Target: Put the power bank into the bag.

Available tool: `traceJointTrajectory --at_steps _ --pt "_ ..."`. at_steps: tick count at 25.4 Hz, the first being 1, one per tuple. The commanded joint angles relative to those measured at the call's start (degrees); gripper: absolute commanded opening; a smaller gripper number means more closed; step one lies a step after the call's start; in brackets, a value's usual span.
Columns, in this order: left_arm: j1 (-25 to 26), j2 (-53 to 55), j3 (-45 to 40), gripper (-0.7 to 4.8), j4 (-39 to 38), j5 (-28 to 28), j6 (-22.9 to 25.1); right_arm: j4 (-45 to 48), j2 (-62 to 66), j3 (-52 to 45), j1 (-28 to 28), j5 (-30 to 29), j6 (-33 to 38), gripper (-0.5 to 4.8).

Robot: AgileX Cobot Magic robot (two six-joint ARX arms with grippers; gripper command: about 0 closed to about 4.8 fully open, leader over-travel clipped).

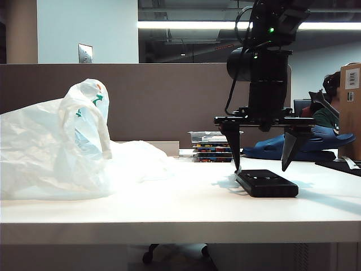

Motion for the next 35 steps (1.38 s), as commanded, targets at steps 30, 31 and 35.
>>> traceJointTrajectory --at_steps 30,31,35 --pt "0.0 0.0 0.3 -0.06 0.4 0.4 0.1 0.4 1.6 -1.9 0.8 -1.9 3.1 4.79" --pt "0.0 0.0 0.3 -0.06 0.4 0.4 0.1 0.2 1.6 -1.9 0.8 -2.0 3.1 4.79" --pt "0.0 0.0 0.3 -0.06 0.4 0.4 0.1 -0.3 1.6 -1.9 0.8 -1.9 3.1 4.79"
